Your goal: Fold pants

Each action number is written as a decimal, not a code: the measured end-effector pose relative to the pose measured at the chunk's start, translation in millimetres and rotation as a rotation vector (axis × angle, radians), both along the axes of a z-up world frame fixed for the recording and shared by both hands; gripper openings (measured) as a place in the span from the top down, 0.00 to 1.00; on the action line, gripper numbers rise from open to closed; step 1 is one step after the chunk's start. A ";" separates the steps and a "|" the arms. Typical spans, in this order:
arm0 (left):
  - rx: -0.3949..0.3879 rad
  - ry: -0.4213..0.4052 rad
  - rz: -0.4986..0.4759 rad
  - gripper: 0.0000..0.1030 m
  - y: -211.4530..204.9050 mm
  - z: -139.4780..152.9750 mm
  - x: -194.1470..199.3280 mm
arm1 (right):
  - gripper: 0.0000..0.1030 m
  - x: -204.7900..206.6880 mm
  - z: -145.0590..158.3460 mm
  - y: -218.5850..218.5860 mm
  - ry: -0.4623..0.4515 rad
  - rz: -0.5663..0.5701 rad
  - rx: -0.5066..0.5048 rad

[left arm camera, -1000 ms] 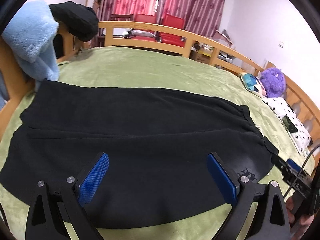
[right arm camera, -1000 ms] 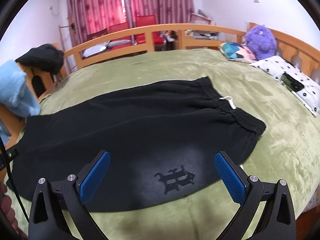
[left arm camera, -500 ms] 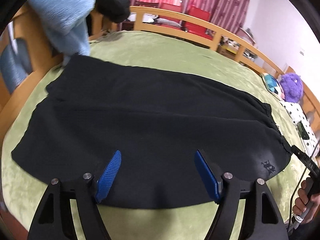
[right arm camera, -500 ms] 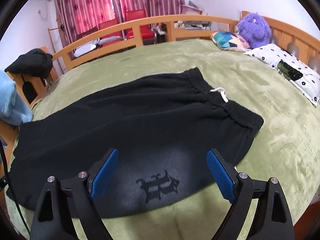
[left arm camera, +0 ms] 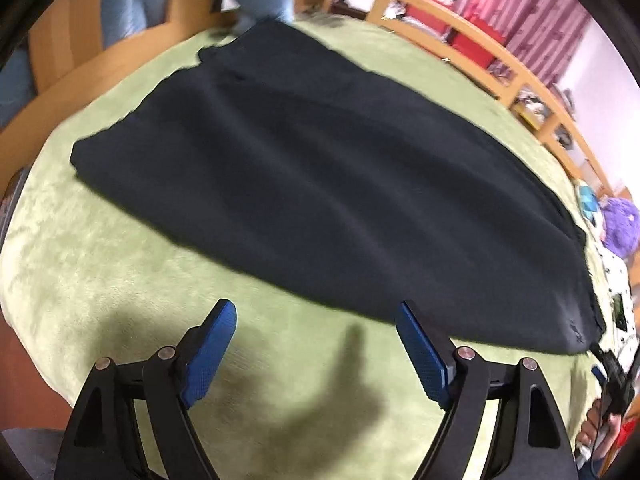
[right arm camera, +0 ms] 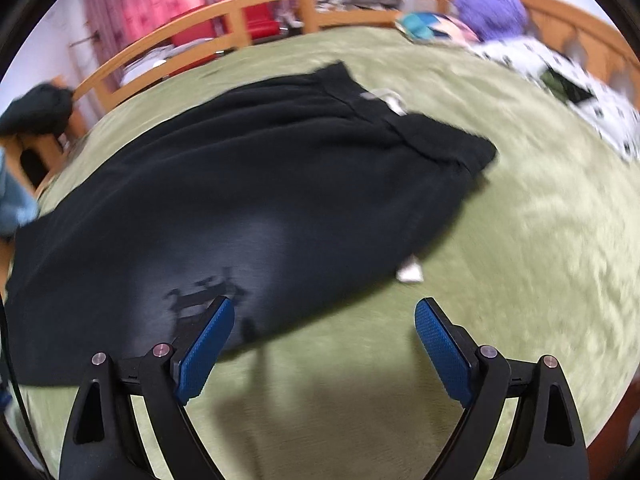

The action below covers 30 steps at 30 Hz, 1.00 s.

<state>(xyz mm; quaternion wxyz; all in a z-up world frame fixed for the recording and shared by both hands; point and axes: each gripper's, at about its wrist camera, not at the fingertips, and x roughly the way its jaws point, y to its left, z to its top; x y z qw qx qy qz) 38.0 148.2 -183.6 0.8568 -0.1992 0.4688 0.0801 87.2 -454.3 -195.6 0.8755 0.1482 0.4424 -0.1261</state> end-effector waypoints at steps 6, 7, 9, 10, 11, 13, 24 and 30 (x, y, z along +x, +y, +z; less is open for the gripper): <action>-0.063 0.023 0.069 0.21 25.8 -24.2 18.5 | 0.12 6.9 -22.2 -20.3 -0.007 -0.039 0.125; -0.065 0.013 0.077 0.20 28.7 -25.0 21.4 | 0.12 9.8 -23.6 -21.3 -0.015 -0.045 0.129; -0.066 -0.009 0.083 0.18 33.0 -25.9 29.6 | 0.11 18.3 -25.5 -22.2 -0.029 -0.060 0.132; -0.068 -0.009 0.087 0.18 35.0 -27.1 33.3 | 0.10 24.2 -26.8 -24.5 -0.032 -0.064 0.135; -0.075 -0.007 0.098 0.18 38.7 -28.8 38.1 | 0.10 30.3 -27.6 -25.0 -0.037 -0.071 0.133; -0.105 -0.019 0.129 0.18 46.8 -29.8 42.9 | 0.10 43.7 -28.7 -27.0 -0.050 -0.090 0.129; -0.165 -0.055 0.233 0.94 85.5 -15.9 42.6 | 0.81 45.2 -17.8 -44.5 -0.098 -0.110 0.219; -0.147 -0.143 0.225 0.94 98.8 30.5 20.4 | 0.83 21.1 7.1 -37.2 -0.136 -0.081 0.196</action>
